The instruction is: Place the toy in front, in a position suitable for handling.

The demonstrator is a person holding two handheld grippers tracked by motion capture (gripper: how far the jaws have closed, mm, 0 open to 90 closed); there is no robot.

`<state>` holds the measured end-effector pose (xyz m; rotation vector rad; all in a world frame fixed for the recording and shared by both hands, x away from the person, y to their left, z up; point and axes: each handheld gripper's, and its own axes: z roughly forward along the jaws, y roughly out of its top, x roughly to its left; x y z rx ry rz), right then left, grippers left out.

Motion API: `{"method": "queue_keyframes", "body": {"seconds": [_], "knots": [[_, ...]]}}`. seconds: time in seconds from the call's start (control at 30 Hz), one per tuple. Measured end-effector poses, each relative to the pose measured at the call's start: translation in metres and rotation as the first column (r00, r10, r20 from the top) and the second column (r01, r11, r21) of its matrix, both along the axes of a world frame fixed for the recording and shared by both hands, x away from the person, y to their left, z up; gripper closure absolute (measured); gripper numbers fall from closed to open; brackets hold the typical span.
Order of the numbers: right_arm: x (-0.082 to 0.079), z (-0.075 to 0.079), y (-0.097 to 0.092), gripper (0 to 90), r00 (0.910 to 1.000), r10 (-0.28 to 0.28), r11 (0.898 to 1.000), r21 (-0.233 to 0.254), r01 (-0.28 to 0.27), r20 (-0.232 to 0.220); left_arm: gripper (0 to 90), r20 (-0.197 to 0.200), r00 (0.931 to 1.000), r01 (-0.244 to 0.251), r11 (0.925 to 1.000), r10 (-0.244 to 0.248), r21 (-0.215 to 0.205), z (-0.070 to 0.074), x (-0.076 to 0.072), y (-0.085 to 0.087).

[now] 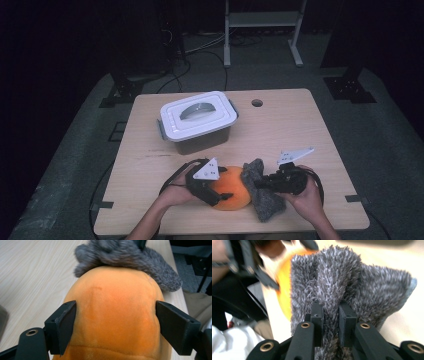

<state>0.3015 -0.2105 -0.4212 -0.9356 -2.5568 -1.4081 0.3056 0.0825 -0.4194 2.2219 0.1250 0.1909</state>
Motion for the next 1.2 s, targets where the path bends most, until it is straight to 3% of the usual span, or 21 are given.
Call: {"method": "queue_keyframes", "body": {"seconds": [0.07,0.23,0.4,0.57,0.63,0.73,0.77,1.0,1.2], "knots": [[-0.001,0.006,0.004,76.3,0.9996,0.003,0.999,0.035,-0.004,0.029,19.0,-0.003,1.0,0.009,1.0,-0.009,0.001,0.001,0.0,0.0],[-0.001,0.001,0.013,76.2,0.9991,0.039,0.999,0.017,-0.04,0.017,11.2,-0.047,0.9989,-0.006,0.9993,0.004,-0.036,0.008,0.003,0.002],[-0.008,-0.001,0.015,75.8,0.9959,0.09,0.996,0.001,-0.09,0.006,7.5,-0.071,0.9973,-0.017,0.9998,0.017,-0.005,0.002,0.004,-0.002],[-0.008,0.006,0.012,76.3,0.9974,0.063,0.998,-0.015,-0.062,0.036,30.6,0.016,0.9995,-0.026,0.9996,0.027,-0.008,0.004,-0.001,-0.001],[-0.008,0.013,0.01,76.7,0.9968,0.036,0.999,0.002,-0.036,0.072,33.8,0.053,0.998,-0.031,0.9986,0.033,-0.043,0.007,-0.003,-0.002],[-0.008,0.02,0.009,76.9,0.9937,0.008,0.999,0.031,-0.011,0.111,34.0,0.144,0.9885,-0.039,0.9984,0.045,-0.042,0.007,-0.007,-0.008],[-0.008,0.021,0.01,76.9,0.9931,0.003,1.0,0.025,-0.006,0.117,33.8,0.15,0.9877,-0.039,0.9983,0.045,-0.043,0.006,-0.008,-0.008],[-0.003,0.008,0.006,76.9,0.9984,-0.003,1.0,0.002,0.003,0.057,31.4,0.082,0.9962,-0.027,0.9992,0.029,-0.031,0.001,-0.002,0.0],[0.003,-0.003,-0.004,77.0,0.9993,-0.036,0.999,-0.007,0.036,-0.012,29.8,0.054,0.9982,-0.023,0.9989,0.025,-0.04,-0.001,0.0,0.006]]}}
